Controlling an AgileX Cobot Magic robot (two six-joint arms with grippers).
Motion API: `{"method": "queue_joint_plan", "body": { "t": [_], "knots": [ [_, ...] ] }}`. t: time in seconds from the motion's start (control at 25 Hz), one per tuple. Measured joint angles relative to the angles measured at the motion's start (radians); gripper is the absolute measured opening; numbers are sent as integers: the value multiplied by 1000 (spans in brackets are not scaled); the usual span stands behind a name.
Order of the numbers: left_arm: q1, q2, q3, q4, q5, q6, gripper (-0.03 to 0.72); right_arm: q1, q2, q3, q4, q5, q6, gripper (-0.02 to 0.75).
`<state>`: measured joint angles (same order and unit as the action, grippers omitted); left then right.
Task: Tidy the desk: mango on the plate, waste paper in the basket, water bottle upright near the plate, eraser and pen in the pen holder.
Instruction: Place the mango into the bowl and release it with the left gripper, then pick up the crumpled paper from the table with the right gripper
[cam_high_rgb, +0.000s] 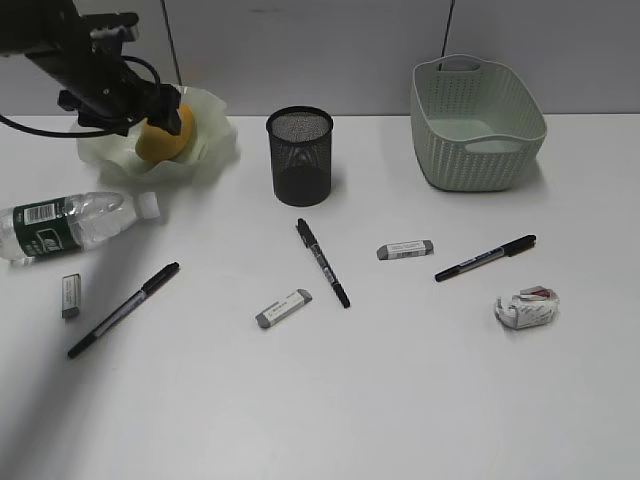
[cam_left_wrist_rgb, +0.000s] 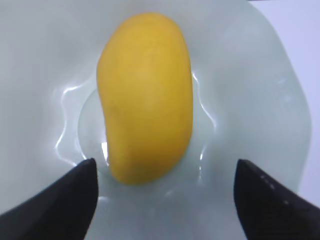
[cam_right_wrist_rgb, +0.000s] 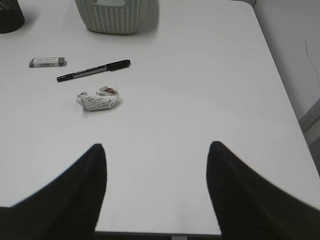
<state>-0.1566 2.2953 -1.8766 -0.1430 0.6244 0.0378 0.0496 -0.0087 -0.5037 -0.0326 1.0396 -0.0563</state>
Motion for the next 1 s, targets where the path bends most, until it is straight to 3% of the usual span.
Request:
{"method": "queue_joint_plan", "body": {
  "t": [0.48,0.68,1.0],
  "knots": [
    [0,-312,-2,41,519,0,591,0,0,0,0,0,0,502],
    [0,-389,16,34,584,0,585,0,0,0,0,0,0,502],
    [-25,-617,279,23,589,0,575,0,0,0,0,0,0,502]
  ]
}}
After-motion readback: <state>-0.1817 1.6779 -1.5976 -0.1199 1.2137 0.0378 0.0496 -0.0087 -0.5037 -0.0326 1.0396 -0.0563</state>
